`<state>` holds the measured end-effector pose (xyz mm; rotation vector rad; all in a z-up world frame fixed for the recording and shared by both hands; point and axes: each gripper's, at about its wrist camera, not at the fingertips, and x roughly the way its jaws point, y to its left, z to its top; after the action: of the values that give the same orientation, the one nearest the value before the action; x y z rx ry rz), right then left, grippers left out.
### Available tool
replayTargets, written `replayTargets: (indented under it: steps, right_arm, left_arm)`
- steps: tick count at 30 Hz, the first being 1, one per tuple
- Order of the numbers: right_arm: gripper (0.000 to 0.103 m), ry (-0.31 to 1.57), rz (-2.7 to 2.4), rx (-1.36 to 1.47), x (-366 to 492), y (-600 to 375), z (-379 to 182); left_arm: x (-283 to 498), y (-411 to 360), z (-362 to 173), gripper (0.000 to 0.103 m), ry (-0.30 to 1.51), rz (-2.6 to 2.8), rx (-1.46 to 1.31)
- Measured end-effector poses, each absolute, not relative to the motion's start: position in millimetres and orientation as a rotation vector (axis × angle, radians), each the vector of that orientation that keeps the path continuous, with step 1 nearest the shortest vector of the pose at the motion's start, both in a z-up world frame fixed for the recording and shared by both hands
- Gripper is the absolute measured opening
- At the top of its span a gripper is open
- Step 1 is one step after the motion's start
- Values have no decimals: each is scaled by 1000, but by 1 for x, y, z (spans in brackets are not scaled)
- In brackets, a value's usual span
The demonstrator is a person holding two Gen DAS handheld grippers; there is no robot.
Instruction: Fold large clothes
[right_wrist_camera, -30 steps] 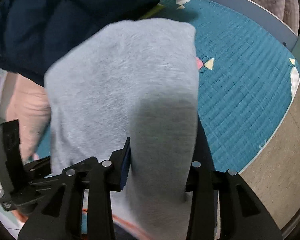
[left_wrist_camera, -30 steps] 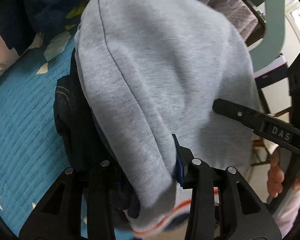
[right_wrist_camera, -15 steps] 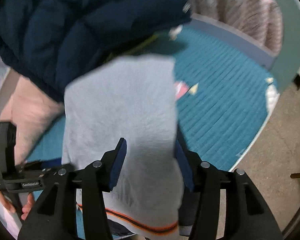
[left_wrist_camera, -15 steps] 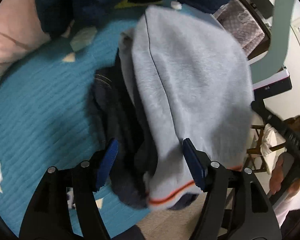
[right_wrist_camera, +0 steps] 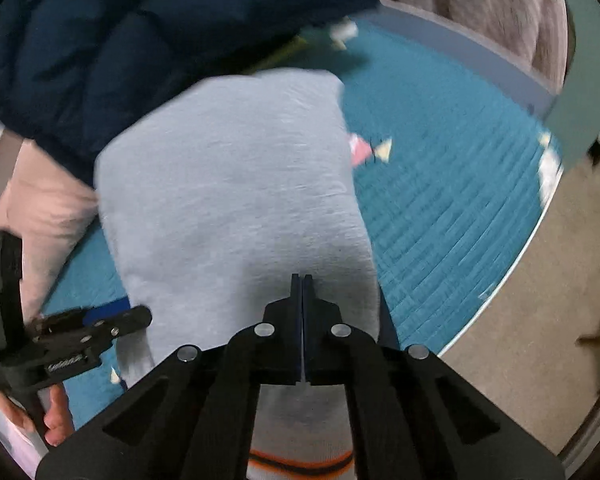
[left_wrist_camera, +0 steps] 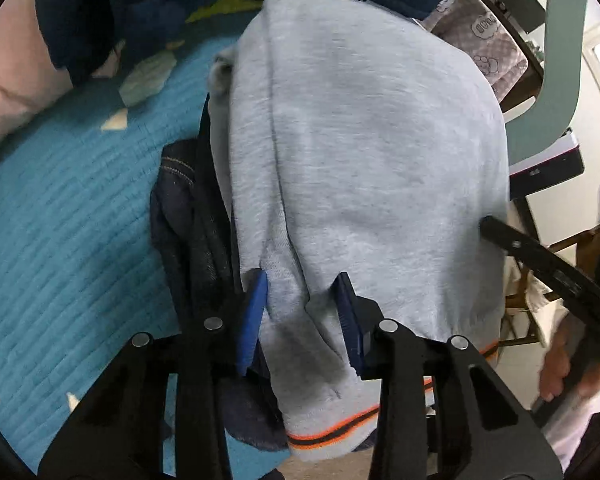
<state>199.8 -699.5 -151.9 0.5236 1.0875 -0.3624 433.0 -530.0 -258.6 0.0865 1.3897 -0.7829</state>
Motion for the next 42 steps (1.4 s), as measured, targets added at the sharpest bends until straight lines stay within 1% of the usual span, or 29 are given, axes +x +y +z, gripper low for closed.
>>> replayTargets:
  steps: [2, 7, 10, 12, 13, 14, 15, 16, 17, 19, 21, 23, 26, 32, 37, 39, 42]
  right_arm:
    - [0, 1071, -365, 565, 199, -706, -162]
    - [0, 1059, -384, 559, 197, -704, -157]
    - [5, 1031, -377, 537, 194, -696, -151]
    - [26, 1005, -352, 547, 190, -693, -148]
    - [54, 987, -330, 574, 186, -690, -145]
    - [76, 961, -332, 597, 180, -687, -141]
    - [81, 929, -352, 608, 175, -683, -135]
    - [84, 893, -384, 606, 170, -677, -127]
    - [85, 882, -387, 592, 166, -670, -121]
    - [84, 886, -351, 554, 165, -656, -108]
    - [85, 865, -375, 488, 158, -640, -97]
    - [85, 838, -421, 397, 149, -618, -84]
    - [85, 798, -422, 307, 134, -583, -67]
    - [85, 736, -418, 235, 109, -518, -44]
    - [85, 709, -382, 214, 93, -460, -32]
    - [85, 697, -374, 203, 87, -434, -28]
    - [85, 670, -359, 201, 76, -403, -21]
  left_arm:
    - [436, -529, -261, 36, 1392, -785, 74]
    - [427, -533, -252, 36, 1352, -777, 135]
    - [420, -526, -246, 37, 1351, -753, 126]
    - [415, -520, -241, 37, 1359, -723, 134]
    - [413, -516, -239, 37, 1363, -721, 136]
    - [406, -512, -235, 43, 1362, -731, 140]
    - [402, -507, -231, 50, 1349, -727, 155]
    - [398, -502, -227, 65, 1324, -701, 176]
    - [395, -497, -222, 71, 1301, -674, 190]
    - [388, -483, -211, 71, 1240, -623, 203]
    - [383, -470, -205, 74, 1231, -591, 202]
    - [380, -454, -199, 74, 1243, -569, 183]
    - [369, -432, -183, 74, 1192, -532, 196]
    - [336, -376, -150, 76, 1107, -494, 177]
    - [302, -323, -124, 79, 1023, -456, 178]
    - [291, -303, -115, 81, 999, -442, 173]
    - [269, -268, -104, 82, 963, -420, 164]
